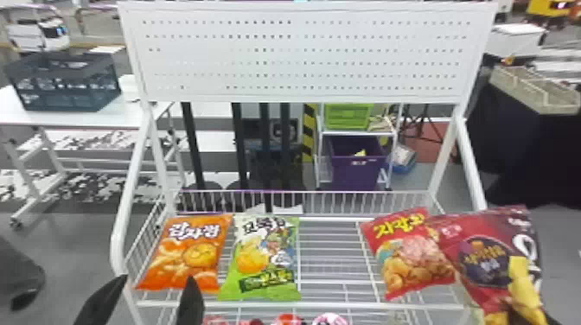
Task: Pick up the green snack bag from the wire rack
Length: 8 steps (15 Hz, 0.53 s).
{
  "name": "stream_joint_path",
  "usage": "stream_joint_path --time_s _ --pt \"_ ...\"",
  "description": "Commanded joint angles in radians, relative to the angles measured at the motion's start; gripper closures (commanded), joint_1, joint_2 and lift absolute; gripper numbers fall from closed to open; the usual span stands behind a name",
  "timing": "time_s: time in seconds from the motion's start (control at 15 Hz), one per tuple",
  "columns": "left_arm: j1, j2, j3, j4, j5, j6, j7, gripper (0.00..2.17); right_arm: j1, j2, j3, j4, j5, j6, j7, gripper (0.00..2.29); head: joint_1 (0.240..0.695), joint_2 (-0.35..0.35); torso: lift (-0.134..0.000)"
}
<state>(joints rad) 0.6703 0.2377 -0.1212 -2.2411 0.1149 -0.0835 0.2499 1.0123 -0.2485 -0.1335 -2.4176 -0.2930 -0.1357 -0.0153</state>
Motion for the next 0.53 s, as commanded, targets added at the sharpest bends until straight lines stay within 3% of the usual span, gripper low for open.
stream_joint_path --time_s 0.0,0.47 --pt "0.000 0.000 0.000 0.000 0.000 0.000 -0.001 0.08 0.000 0.000 0.000 -0.002 0.000 0.000 0.000 2.19 0.499 0.000 0.000" --pt "0.002 0.002 0.000 0.000 0.000 0.000 -0.001 0.08 0.000 -0.002 0.000 -0.005 0.002 -0.003 0.000 2.19 0.499 0.000 0.000"
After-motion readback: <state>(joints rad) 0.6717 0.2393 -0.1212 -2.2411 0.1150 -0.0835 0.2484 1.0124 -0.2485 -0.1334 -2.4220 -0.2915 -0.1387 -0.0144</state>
